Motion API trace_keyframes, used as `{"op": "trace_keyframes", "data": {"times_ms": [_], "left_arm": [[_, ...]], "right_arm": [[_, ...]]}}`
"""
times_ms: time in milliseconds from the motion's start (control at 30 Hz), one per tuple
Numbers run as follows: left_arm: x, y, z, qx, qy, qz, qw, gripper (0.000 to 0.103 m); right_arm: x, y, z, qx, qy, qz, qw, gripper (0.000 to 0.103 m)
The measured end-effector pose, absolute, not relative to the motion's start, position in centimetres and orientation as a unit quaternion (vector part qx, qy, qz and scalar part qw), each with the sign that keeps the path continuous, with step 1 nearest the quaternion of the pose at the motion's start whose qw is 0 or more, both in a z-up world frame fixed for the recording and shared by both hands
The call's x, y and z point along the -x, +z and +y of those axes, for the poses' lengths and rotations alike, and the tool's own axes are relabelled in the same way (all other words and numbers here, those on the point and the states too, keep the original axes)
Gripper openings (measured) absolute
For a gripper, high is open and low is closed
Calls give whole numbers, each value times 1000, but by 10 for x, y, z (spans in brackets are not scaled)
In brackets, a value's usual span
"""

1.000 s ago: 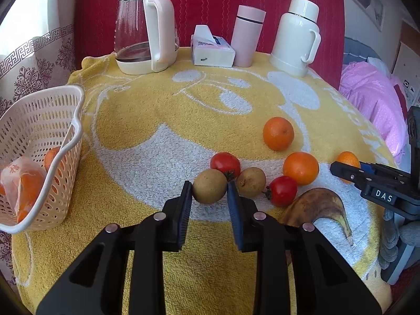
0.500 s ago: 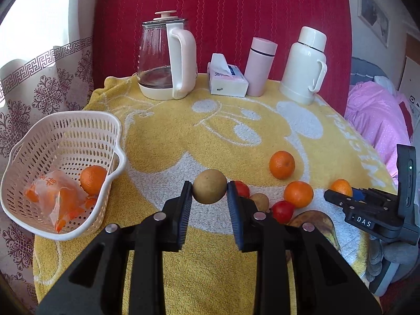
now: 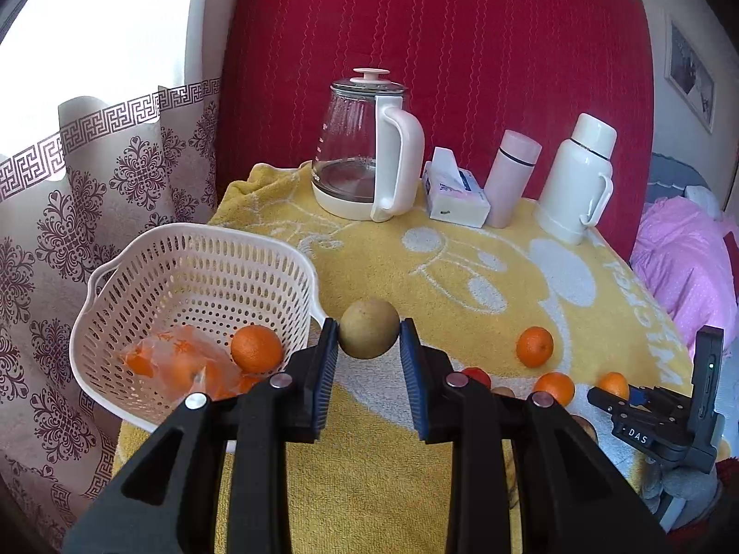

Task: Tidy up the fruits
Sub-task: 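Carry the kiwi into the white basket and open the left tool, then carry the orange into the white basket and open the right tool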

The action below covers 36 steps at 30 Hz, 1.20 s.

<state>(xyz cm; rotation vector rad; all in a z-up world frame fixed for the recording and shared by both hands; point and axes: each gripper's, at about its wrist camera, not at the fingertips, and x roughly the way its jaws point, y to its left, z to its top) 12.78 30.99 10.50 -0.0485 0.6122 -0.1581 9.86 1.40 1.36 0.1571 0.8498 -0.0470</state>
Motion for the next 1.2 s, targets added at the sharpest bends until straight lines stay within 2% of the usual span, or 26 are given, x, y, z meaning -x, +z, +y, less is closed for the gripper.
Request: {"op": "trace_keyframes", "data": {"times_ms": [433, 767, 800, 833, 900, 967, 1133, 1200], "left_arm": [[-138, 116, 374, 70, -7, 289, 955, 28], [-139, 117, 394, 89, 11, 290, 953, 30], [-140, 116, 395, 92, 12, 291, 952, 34], [-140, 116, 396, 93, 12, 292, 952, 43], [-140, 116, 396, 94, 17, 290, 952, 54], [-139, 117, 396, 96, 19, 288, 953, 57], [-138, 118, 398, 102, 27, 284, 953, 81], [-138, 118, 399, 106, 30, 283, 953, 87]], "right_arm": [[-98, 14, 14, -76, -23, 412, 908, 39], [-98, 13, 14, -75, -23, 412, 908, 39], [-98, 14, 14, -75, -23, 412, 908, 39], [-98, 14, 14, -75, -23, 412, 908, 39], [-99, 13, 14, -75, -23, 412, 908, 39], [-98, 14, 14, -75, -23, 412, 908, 39], [-99, 14, 14, -75, -23, 412, 908, 39], [-99, 14, 14, -75, -23, 412, 908, 39]]}}
